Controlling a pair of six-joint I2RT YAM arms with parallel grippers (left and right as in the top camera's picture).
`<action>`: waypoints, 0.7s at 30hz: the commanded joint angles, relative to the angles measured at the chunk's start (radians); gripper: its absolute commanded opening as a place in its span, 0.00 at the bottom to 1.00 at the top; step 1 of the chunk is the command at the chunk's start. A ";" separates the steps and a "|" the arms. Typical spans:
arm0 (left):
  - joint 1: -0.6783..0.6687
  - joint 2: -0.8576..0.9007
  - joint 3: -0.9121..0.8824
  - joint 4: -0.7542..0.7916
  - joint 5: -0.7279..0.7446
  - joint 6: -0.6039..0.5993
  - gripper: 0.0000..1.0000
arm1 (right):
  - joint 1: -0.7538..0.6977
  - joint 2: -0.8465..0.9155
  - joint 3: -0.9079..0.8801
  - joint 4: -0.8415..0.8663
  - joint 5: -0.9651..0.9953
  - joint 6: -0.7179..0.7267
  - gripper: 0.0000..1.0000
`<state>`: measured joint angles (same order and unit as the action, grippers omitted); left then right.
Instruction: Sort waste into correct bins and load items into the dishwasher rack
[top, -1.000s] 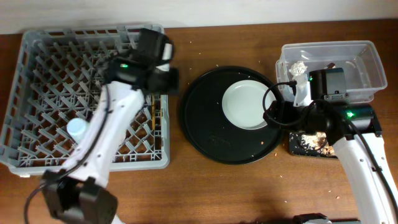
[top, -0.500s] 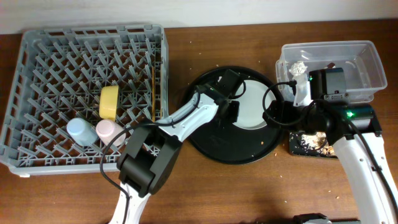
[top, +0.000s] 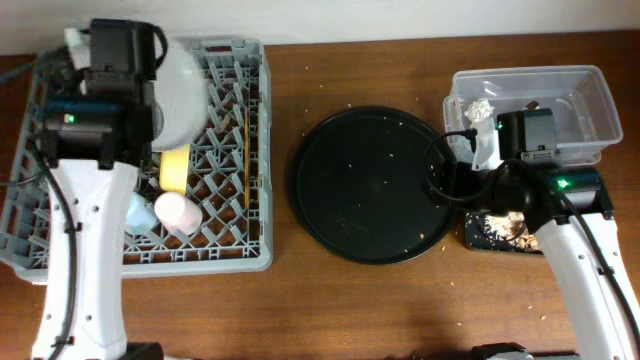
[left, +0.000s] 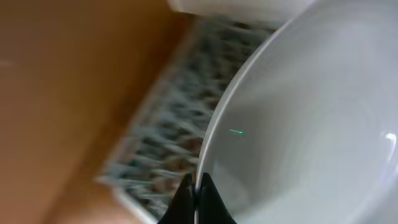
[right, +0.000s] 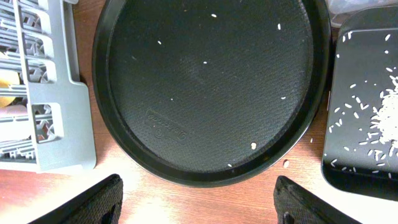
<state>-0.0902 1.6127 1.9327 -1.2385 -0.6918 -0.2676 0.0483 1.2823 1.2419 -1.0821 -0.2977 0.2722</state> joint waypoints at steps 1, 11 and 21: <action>0.029 0.059 -0.055 0.012 -0.348 0.038 0.00 | -0.004 0.000 0.009 0.005 -0.005 -0.006 0.79; 0.046 0.351 -0.158 0.198 -0.510 0.030 0.00 | -0.004 0.000 0.009 0.010 -0.005 -0.006 0.79; 0.027 0.031 -0.159 0.131 0.024 0.087 0.93 | -0.004 -0.002 0.010 0.029 -0.036 -0.018 0.78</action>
<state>-0.0597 1.8256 1.7687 -1.0725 -0.9474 -0.2161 0.0483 1.2823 1.2419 -1.0695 -0.2981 0.2726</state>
